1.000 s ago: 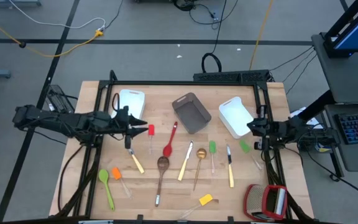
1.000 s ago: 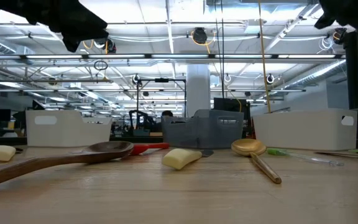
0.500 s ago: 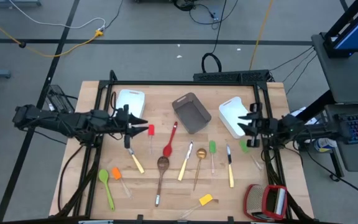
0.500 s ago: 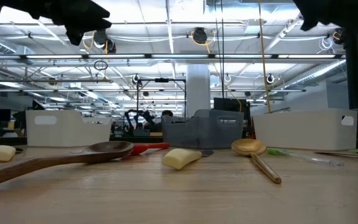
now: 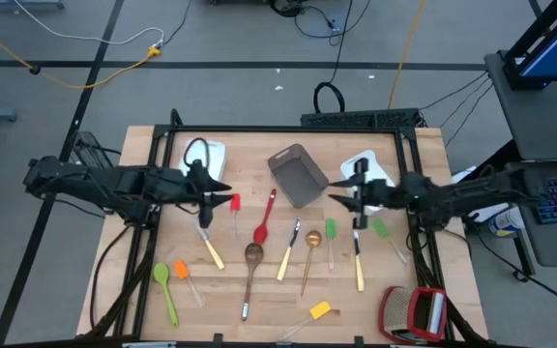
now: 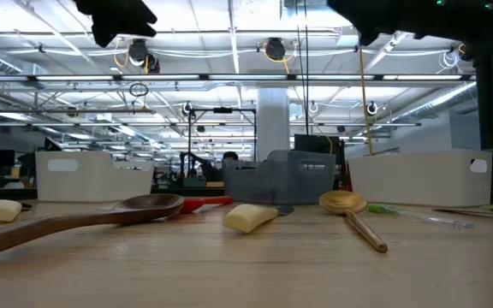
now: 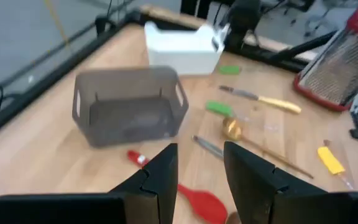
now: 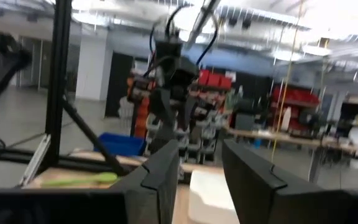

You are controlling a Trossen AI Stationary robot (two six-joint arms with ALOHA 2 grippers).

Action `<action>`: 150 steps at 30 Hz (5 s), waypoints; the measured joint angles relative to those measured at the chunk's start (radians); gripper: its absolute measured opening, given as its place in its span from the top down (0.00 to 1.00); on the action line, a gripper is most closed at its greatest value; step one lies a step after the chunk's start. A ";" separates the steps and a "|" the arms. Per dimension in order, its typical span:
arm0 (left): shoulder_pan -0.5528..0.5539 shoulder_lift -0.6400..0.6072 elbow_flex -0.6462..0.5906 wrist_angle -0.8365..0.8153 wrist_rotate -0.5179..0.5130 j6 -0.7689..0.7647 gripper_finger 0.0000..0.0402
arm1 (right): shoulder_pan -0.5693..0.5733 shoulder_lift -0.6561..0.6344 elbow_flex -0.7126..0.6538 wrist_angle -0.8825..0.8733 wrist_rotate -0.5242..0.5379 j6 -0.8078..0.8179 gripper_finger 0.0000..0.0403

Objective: Pick & Place Kitchen Items
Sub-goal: Put the red spatula into the left white bin

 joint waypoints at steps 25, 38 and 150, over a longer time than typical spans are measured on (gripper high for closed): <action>-0.038 0.465 0.001 -0.182 -0.056 -0.712 0.67 | -0.001 0.295 0.065 0.097 0.003 -0.100 0.50; 0.024 0.674 0.001 -0.155 -0.140 -0.926 0.67 | -0.001 0.295 0.065 0.097 0.003 -0.097 0.52; 0.657 0.510 -0.012 -0.199 -0.182 0.071 0.91 | -0.001 0.295 0.065 0.074 0.003 -0.089 0.58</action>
